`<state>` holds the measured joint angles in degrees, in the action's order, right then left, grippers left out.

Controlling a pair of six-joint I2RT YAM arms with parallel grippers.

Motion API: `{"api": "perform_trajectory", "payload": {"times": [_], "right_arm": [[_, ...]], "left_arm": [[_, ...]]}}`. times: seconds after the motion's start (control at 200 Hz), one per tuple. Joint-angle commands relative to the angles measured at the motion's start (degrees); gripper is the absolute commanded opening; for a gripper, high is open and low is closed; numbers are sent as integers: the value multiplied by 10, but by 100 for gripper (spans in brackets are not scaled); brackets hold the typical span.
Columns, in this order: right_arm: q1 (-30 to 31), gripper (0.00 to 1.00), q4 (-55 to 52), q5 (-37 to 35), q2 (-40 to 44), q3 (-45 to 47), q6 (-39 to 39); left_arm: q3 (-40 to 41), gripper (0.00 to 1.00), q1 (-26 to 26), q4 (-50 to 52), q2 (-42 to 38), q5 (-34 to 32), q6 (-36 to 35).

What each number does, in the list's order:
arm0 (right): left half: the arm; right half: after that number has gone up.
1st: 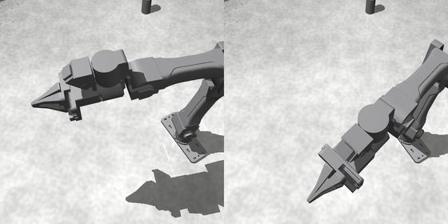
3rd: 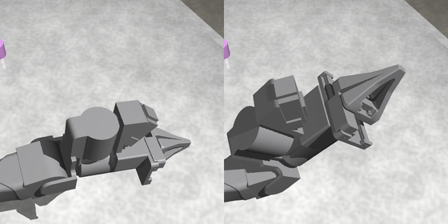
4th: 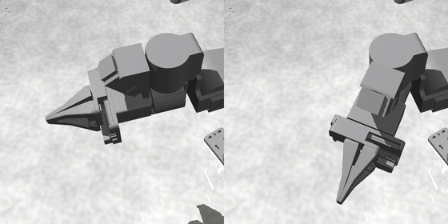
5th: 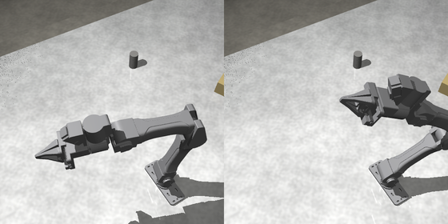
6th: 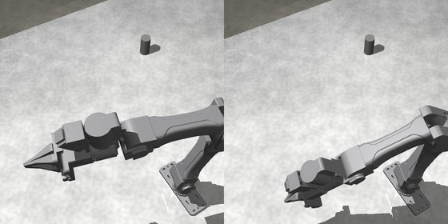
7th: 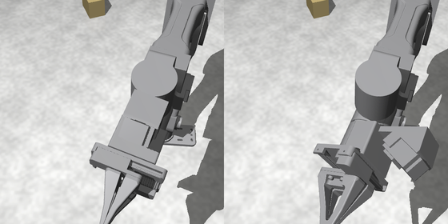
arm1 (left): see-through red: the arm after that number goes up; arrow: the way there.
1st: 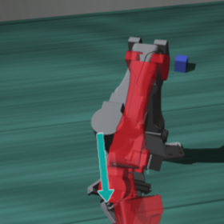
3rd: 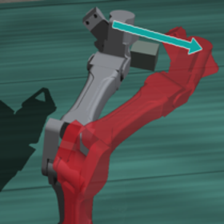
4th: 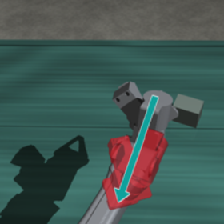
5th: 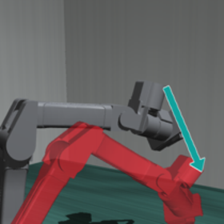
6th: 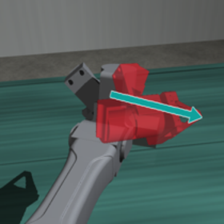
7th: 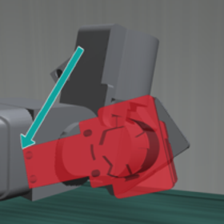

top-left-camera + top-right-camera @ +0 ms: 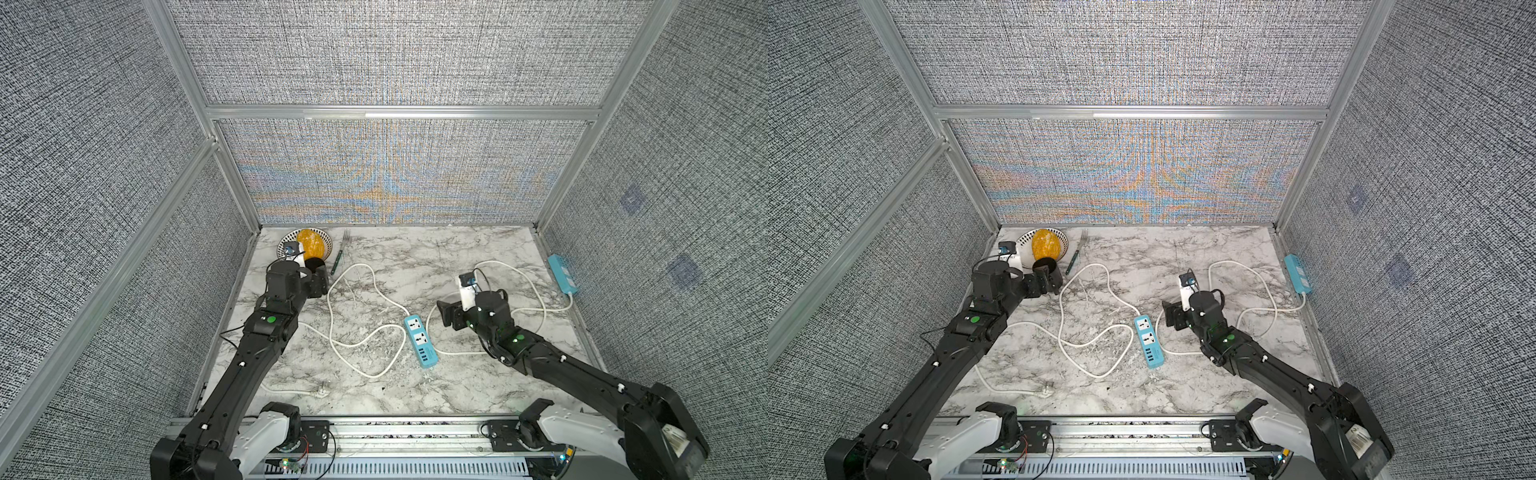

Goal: Wrap the cord around the power strip
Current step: Pick up the power strip from the center of the board.

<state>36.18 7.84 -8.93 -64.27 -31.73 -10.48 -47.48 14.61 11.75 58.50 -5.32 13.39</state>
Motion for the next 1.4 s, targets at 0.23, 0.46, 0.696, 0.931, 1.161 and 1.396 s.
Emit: {"api": "perform_trajectory", "payload": {"times": [0.23, 0.46, 0.696, 0.931, 1.161, 1.396], "right_arm": [[150, 79, -60, -4, 20, 66, -141], [218, 79, -19, -56, -25, 88, -155], [252, 75, 8, -70, -81, 74, -159], [292, 74, 37, -97, -88, 97, -204], [306, 79, 64, -147, -137, 105, -245], [319, 86, 194, -227, -195, 150, -257]], "left_arm": [[-9, 81, 58, 56, 1, 9, 13], [-5, 81, 72, 63, -6, 1, 12], [-14, 81, 80, 80, -8, -4, 6], [-13, 81, 82, 92, -14, -10, -3], [-22, 81, 83, 100, -1, -7, -7], [-38, 81, 85, 113, 8, -11, -18]]}}
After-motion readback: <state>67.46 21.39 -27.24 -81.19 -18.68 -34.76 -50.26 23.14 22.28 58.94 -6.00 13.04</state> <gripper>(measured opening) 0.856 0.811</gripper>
